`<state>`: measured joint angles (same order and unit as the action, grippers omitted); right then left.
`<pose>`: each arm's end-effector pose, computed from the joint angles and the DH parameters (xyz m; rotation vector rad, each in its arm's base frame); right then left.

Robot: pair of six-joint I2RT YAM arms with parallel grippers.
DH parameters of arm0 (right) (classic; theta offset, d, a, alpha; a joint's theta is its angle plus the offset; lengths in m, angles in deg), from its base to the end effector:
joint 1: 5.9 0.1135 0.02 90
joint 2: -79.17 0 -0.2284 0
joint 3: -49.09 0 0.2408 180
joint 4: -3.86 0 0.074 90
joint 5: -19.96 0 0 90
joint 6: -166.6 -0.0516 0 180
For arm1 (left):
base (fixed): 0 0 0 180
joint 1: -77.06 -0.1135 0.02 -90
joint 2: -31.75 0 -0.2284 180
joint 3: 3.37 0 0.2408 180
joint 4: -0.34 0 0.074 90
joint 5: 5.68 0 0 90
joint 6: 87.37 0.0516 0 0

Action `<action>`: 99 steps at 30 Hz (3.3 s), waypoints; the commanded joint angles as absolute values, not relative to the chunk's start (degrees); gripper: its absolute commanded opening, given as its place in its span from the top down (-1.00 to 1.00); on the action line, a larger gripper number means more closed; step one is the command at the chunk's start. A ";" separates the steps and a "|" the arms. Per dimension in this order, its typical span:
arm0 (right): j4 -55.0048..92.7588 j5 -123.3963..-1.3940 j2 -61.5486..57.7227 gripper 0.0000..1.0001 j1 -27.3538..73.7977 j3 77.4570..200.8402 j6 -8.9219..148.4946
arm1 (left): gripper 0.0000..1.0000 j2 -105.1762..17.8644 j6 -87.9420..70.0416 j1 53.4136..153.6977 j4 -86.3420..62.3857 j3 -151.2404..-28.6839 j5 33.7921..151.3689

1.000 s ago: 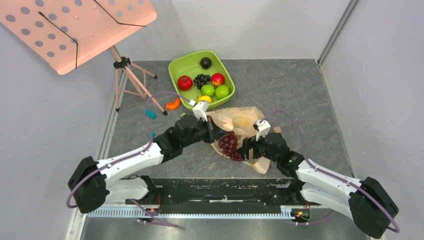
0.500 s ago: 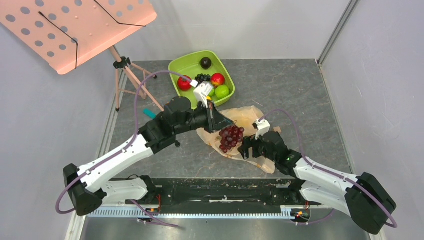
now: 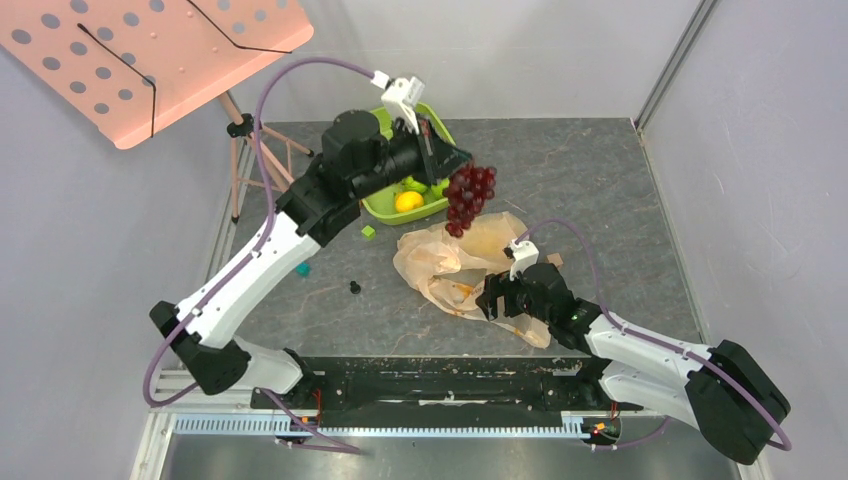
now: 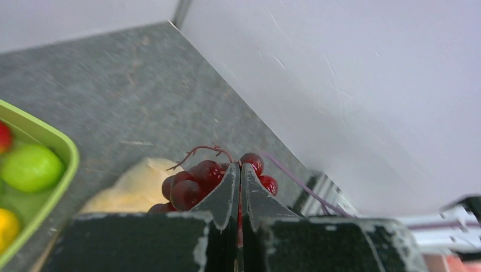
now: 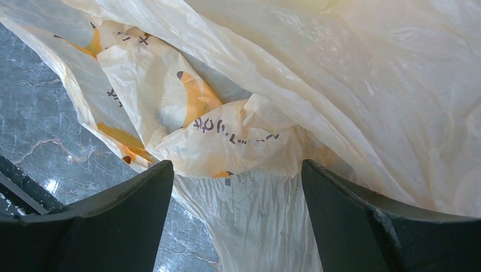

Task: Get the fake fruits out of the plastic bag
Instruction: Take out the fake fruit from the plastic bag, then place the fake fruit in the bin, then adjust the plastic bag at the center of the board.

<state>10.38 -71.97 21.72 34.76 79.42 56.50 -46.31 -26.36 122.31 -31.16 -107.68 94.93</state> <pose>0.1650 0.1394 0.1267 -0.3755 2.1823 0.5678 0.2135 -0.2289 0.4320 0.4018 1.7444 -1.1141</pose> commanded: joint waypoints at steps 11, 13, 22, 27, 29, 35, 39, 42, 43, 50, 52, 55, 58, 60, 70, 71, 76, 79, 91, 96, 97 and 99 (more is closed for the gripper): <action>8.33 -70.52 19.56 -0.71 34.88 80.28 56.14 | 0.96 -60.78 -20.71 102.73 -28.59 -120.62 95.20; 7.86 -70.32 18.66 -0.71 34.90 80.55 56.24 | 0.96 -62.97 -21.27 100.41 -27.51 -120.83 96.32; 5.06 -68.88 14.44 -0.67 34.88 80.89 55.74 | 0.96 -71.86 -19.90 95.55 -24.04 -122.36 95.18; 4.44 -69.33 15.14 -0.69 34.90 80.47 55.55 | 0.96 -76.00 -15.91 94.81 -27.04 -123.34 89.51; 4.80 -69.09 15.41 -0.71 34.88 80.82 55.78 | 0.96 -77.24 -14.51 94.81 -28.08 -123.00 87.90; 7.34 -69.18 17.39 -0.75 34.90 83.12 57.06 | 0.89 -78.94 -13.24 94.81 -28.41 -120.07 82.88; 9.15 -69.68 18.75 -0.76 34.88 84.49 57.44 | 0.79 -79.97 -12.94 94.75 -28.74 -119.96 80.37; 9.82 -69.73 19.78 -0.78 34.88 84.61 57.57 | 0.62 -81.05 -12.91 94.72 -29.20 -120.11 80.91; 9.99 -69.69 19.99 -0.79 34.92 84.69 57.66 | 0.57 -81.49 -12.87 94.72 -29.28 -120.02 81.33; 12.20 -70.99 22.13 -0.82 34.88 85.79 57.72 | 0.41 -84.03 -14.64 94.72 -29.25 -119.14 86.69; 12.74 -71.50 23.09 -0.84 34.92 85.93 57.86 | 0.26 -83.15 -15.48 94.71 -28.52 -117.95 87.70; 13.16 -72.31 23.82 -0.89 34.90 86.29 57.92 | 0.08 -80.23 -16.73 94.72 -27.77 -116.24 89.83; 14.23 -73.37 23.12 -0.90 34.87 87.84 57.77 | 0.04 -75.25 -18.59 94.80 -27.59 -113.58 92.39; 15.47 -74.62 21.70 -0.89 34.88 89.67 57.40 | 0.02 -70.65 -20.23 95.07 -27.08 -109.78 93.23; 21.00 -81.13 14.14 -0.78 34.92 100.53 58.75 | -0.07 -46.36 -21.05 101.39 -28.50 -93.48 90.05; 21.99 -80.47 13.69 -0.76 34.92 101.72 59.80 | -0.07 -44.21 -20.70 102.27 -29.15 -92.42 89.17; 28.02 -73.35 13.63 -0.70 34.87 108.33 68.65 | -0.07 -34.93 -20.22 104.68 -33.17 -87.96 89.19; 31.92 -67.66 15.16 -0.74 34.90 111.49 73.95 | -0.09 -29.13 -20.46 105.80 -34.53 -84.30 89.50; 38.99 -67.95 14.39 -0.96 34.89 112.66 94.56 | -0.12 -15.00 -25.08 113.38 -32.33 -67.88 88.01; 34.81 -73.04 12.18 -0.96 34.87 110.21 101.94 | -0.10 -12.56 -25.62 122.12 -32.32 -67.24 80.78; 33.70 -73.32 11.80 -0.96 34.90 109.70 103.44 | -0.10 -12.26 -25.75 123.95 -32.27 -67.19 79.69; 31.82 -73.15 10.84 -0.95 34.96 108.93 105.61 | -0.10 -12.06 -26.35 126.12 -32.19 -66.72 78.14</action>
<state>36.78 -70.90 12.25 34.76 110.50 97.40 -13.64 -23.63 121.83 -34.09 -67.09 83.96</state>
